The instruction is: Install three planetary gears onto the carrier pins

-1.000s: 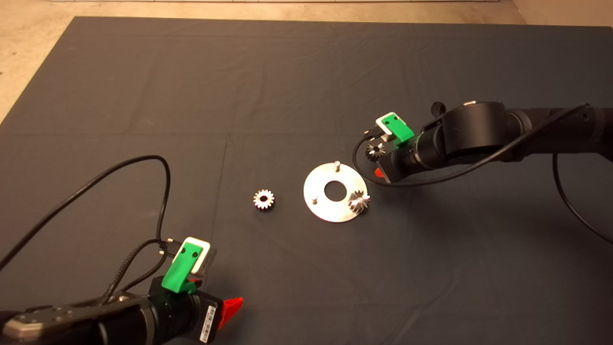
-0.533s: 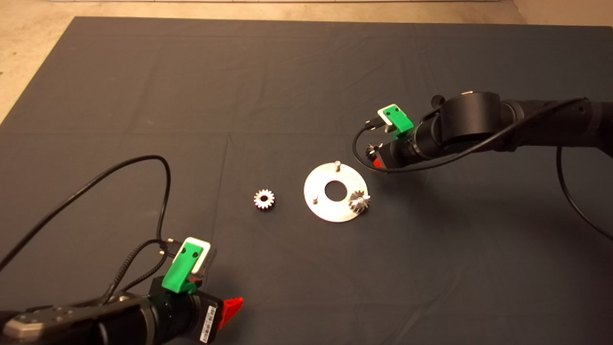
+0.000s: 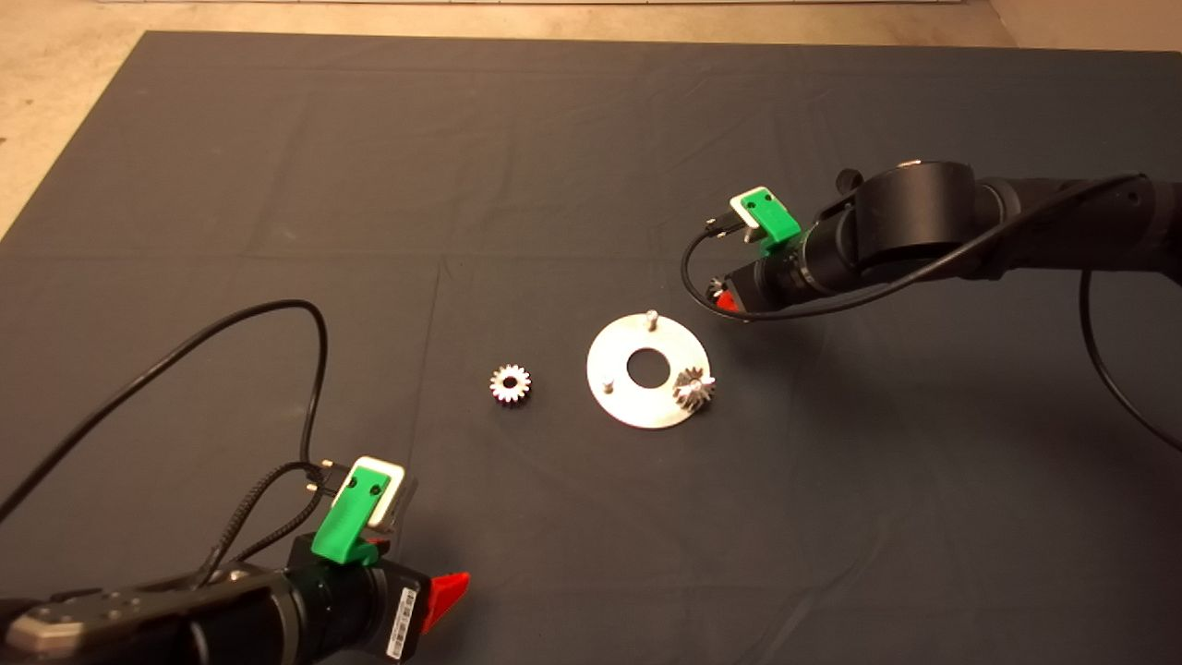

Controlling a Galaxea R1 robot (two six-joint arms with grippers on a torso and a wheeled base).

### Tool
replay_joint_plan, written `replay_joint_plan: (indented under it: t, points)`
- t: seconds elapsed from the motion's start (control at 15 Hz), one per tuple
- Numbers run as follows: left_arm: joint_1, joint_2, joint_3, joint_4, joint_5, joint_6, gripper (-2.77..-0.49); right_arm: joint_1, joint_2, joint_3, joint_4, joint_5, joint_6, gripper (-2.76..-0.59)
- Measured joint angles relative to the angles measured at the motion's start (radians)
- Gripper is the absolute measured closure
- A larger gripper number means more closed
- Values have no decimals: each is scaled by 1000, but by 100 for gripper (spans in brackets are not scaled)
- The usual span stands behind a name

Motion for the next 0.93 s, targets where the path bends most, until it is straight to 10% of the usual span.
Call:
replay_joint_plan:
  t: [0.6,0.93]
  points:
    - [0,1,0,0,0,0,-206,0,-14,-3,0,9,0,-187]
    - [0,1,0,0,0,0,-206,-9,-15,-65,0,113,1,-187]
